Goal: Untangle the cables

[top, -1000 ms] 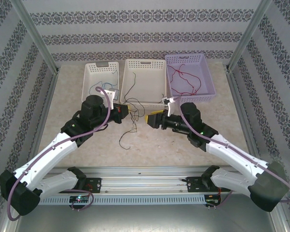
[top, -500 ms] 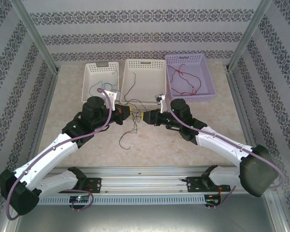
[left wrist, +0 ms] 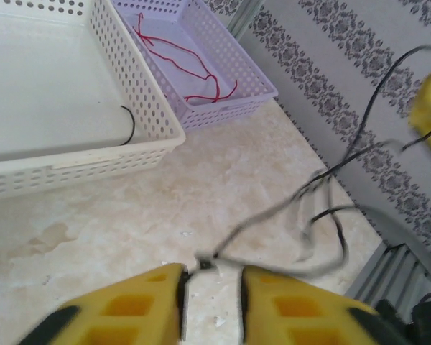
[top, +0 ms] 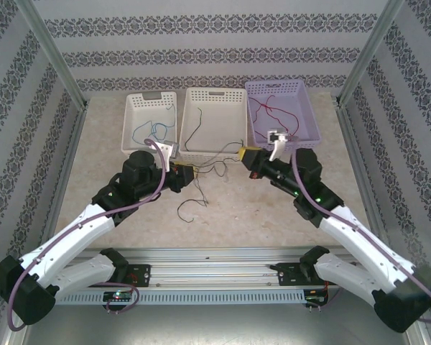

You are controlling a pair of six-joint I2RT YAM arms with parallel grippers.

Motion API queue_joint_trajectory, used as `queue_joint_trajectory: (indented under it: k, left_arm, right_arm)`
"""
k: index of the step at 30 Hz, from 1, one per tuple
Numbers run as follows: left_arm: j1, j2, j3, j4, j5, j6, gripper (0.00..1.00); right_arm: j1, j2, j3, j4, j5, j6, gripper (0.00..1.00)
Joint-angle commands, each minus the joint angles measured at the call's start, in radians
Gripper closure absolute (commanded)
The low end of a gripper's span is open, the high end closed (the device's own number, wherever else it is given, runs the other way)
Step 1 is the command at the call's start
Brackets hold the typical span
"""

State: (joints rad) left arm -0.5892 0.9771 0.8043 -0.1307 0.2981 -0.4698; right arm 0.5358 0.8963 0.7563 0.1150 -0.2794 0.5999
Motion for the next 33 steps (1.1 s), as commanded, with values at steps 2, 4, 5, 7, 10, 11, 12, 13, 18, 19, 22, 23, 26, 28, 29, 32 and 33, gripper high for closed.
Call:
queue_joint_trajectory:
  k: [2,4,5,7,10,11,12,13,18,19,22,23,26,28,29,32,33]
  left_arm:
    - [-0.011,-0.013,-0.042,0.031,-0.022,0.019,0.62]
    - [-0.011,-0.008,-0.059,0.042,-0.025,0.018,0.59]
    - [-0.011,-0.007,-0.069,0.048,-0.027,0.017,0.59]
    - [-0.011,0.002,-0.083,0.062,-0.027,0.012,0.58]
    - [-0.011,0.004,-0.098,0.074,-0.042,0.01,0.71]
    - [-0.011,-0.004,-0.106,0.078,-0.052,0.01,0.84]
    - [-0.011,-0.017,-0.11,0.08,-0.064,0.012,0.93]
    - [-0.009,-0.034,-0.112,0.068,-0.082,0.017,1.0]
    - [-0.008,-0.113,-0.083,-0.029,-0.17,0.06,1.0]
    - [-0.008,-0.117,-0.074,-0.052,-0.183,0.065,1.0]
    - [-0.008,-0.113,-0.019,-0.163,-0.271,0.082,1.0]
    - [-0.008,-0.119,0.003,-0.204,-0.314,0.089,1.0]
    - [0.011,-0.158,0.063,-0.316,-0.435,0.101,1.0]
    - [0.047,-0.175,0.111,-0.388,-0.459,0.115,1.0]
    - [0.073,-0.181,0.138,-0.425,-0.458,0.124,1.0]
    - [0.159,-0.2,0.212,-0.522,-0.458,0.15,1.0]
    - [0.183,-0.207,0.23,-0.546,-0.461,0.158,1.0]
  right_arm:
    - [-0.042,-0.067,0.046,-0.131,0.058,-0.026,1.0]
    - [-0.057,-0.08,0.077,-0.158,0.044,-0.033,1.0]
    - [-0.062,-0.086,0.096,-0.177,0.04,-0.036,1.0]
    - [-0.065,-0.096,0.122,-0.197,0.034,-0.04,1.0]
    - [-0.067,-0.11,0.164,-0.242,0.032,-0.056,1.0]
    - [-0.068,-0.117,0.178,-0.265,0.045,-0.069,1.0]
    - [-0.069,-0.125,0.189,-0.288,0.057,-0.084,1.0]
    - [-0.072,-0.132,0.197,-0.313,0.081,-0.101,1.0]
    - [-0.105,-0.159,0.23,-0.417,0.152,-0.133,1.0]
    - [-0.114,-0.165,0.234,-0.426,0.154,-0.133,1.0]
    - [-0.133,-0.175,0.285,-0.486,0.196,-0.146,1.0]
    - [-0.138,-0.176,0.311,-0.524,0.232,-0.154,1.0]
    - [-0.164,-0.172,0.374,-0.621,0.315,-0.177,1.0]
    - [-0.192,-0.174,0.397,-0.671,0.342,-0.182,1.0]
    - [-0.211,-0.177,0.405,-0.693,0.349,-0.181,1.0]
    - [-0.265,-0.195,0.407,-0.733,0.361,-0.179,1.0]
    - [-0.282,-0.199,0.408,-0.745,0.362,-0.176,1.0]
